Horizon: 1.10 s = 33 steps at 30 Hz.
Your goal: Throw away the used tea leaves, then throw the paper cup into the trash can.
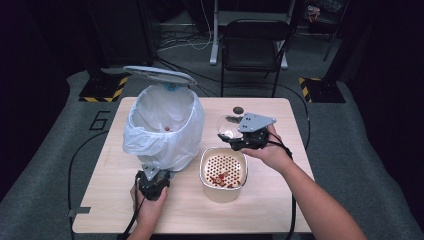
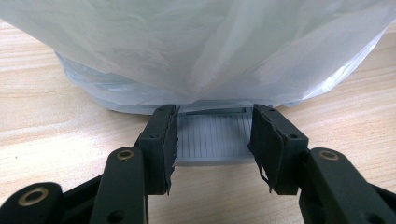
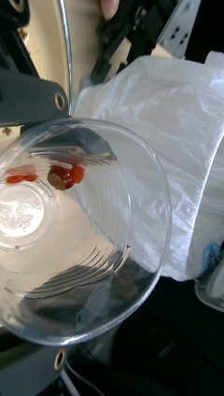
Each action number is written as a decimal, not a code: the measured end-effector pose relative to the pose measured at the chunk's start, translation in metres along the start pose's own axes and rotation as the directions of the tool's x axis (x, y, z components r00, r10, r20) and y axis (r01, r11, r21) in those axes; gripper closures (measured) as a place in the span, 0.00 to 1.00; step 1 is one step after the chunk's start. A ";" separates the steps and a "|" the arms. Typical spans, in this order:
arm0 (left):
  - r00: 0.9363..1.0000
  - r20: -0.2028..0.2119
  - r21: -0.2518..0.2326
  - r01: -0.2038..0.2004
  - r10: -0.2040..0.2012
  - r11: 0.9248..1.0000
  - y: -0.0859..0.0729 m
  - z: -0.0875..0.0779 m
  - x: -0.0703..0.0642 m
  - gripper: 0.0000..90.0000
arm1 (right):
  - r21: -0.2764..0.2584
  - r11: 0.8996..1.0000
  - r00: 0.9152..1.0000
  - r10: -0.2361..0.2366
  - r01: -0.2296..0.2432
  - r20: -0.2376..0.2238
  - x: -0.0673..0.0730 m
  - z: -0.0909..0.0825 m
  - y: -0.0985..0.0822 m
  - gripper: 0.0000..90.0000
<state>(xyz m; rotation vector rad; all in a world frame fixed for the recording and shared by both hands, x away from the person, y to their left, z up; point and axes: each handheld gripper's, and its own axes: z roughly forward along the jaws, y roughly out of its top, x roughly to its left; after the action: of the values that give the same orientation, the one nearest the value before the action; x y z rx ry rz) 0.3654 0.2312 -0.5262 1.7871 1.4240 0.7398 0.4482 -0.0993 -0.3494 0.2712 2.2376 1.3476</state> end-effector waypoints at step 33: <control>1.000 0.002 0.001 0.002 -0.002 1.000 0.000 0.000 0.000 0.57 | 0.070 0.962 0.950 0.271 -0.263 -0.154 -0.016 -0.009 0.063 0.42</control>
<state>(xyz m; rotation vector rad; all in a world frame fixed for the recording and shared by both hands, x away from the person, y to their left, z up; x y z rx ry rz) 0.3653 0.2313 -0.5262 1.7862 1.4253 0.7366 0.4515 -0.0829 -0.2864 0.5156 2.4397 1.5019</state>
